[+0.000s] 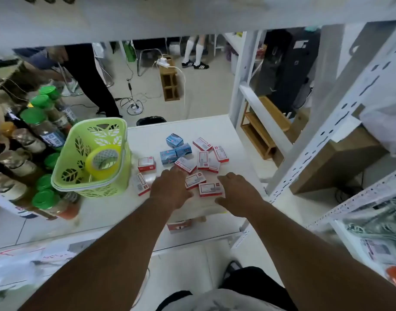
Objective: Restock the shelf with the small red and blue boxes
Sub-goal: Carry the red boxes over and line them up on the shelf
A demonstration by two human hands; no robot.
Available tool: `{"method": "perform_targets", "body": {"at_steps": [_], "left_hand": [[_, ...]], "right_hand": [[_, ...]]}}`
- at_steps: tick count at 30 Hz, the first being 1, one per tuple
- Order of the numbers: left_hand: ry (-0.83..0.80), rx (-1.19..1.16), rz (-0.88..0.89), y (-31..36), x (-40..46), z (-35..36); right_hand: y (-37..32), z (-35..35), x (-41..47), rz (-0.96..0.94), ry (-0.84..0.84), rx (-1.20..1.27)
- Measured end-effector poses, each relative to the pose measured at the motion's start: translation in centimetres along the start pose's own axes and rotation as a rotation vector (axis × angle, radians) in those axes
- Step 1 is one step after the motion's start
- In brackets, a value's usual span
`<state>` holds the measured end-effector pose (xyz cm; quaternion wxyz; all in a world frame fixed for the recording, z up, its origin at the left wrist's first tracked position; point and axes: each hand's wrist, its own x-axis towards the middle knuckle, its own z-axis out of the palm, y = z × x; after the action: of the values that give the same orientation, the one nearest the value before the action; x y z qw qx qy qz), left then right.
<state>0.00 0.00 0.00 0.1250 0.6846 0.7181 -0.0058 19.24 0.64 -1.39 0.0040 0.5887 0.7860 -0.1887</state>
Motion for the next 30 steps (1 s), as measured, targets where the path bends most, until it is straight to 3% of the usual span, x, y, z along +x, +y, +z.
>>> {"method": "perform_targets", "body": {"at_steps": [8,16,30], "left_hand": [[-0.052,0.037,0.005,-0.4,1.9,1.1],[0.002,-0.114,0.023,-0.6,2.1,0.8],[-0.005,-0.301,0.144,-0.4,-2.7,-5.5]], "right_hand": [[1.2,1.7,2.6,-0.049,-0.041,-0.031],[1.6,1.3,2.2,-0.071,-0.036,0.035],[-0.5,-5.9,-6.5,0.08,0.017,0.064]]}}
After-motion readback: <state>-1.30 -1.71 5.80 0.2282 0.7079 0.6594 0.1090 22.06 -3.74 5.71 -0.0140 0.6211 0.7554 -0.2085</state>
